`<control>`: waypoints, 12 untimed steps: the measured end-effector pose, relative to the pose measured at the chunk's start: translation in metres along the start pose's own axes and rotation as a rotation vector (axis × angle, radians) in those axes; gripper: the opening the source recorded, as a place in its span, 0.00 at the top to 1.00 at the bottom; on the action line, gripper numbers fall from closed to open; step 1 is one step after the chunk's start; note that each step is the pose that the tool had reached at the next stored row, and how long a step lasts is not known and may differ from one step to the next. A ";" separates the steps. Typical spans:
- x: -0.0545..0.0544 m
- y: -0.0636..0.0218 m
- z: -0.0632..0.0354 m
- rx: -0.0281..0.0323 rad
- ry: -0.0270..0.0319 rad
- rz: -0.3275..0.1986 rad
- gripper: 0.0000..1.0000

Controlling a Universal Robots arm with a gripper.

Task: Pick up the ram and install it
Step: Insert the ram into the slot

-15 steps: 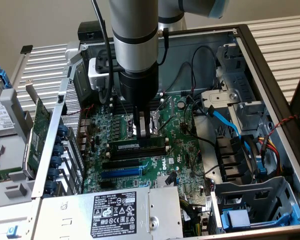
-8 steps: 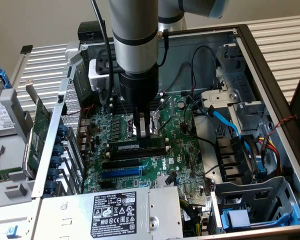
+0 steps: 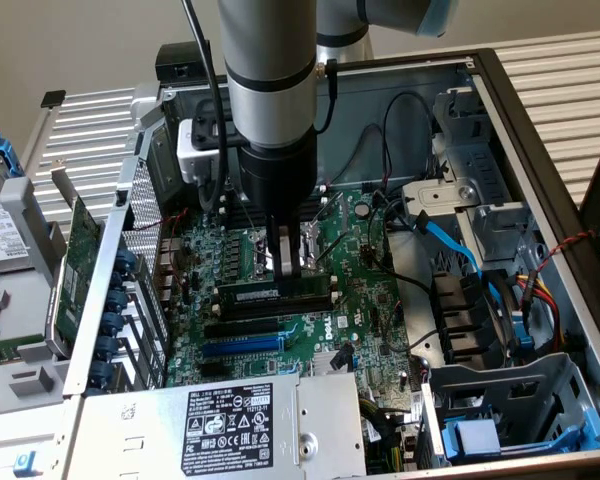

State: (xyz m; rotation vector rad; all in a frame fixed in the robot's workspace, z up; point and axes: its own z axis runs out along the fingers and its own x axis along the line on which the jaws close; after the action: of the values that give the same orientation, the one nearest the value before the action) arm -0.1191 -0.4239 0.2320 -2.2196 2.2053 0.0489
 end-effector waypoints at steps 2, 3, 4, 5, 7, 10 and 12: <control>0.001 0.0000 0.0012 0.0000 0.0000 0.000 0.87; 0.001 0.0000 0.0013 0.0001 0.0000 0.000 0.87; 0.000 -0.0001 0.0014 0.0001 0.0000 0.000 0.87; 0.000 -0.0001 0.0016 0.0002 -0.0001 0.000 0.87; 0.000 -0.0001 0.0017 0.0002 -0.0001 0.000 0.87; 0.000 0.0000 0.0017 0.0000 0.0001 0.000 0.87; 0.000 -0.0001 0.0018 0.0000 0.0002 0.000 0.87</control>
State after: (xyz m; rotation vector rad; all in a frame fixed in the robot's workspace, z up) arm -0.1191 -0.4237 0.2301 -2.2201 2.2051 0.0487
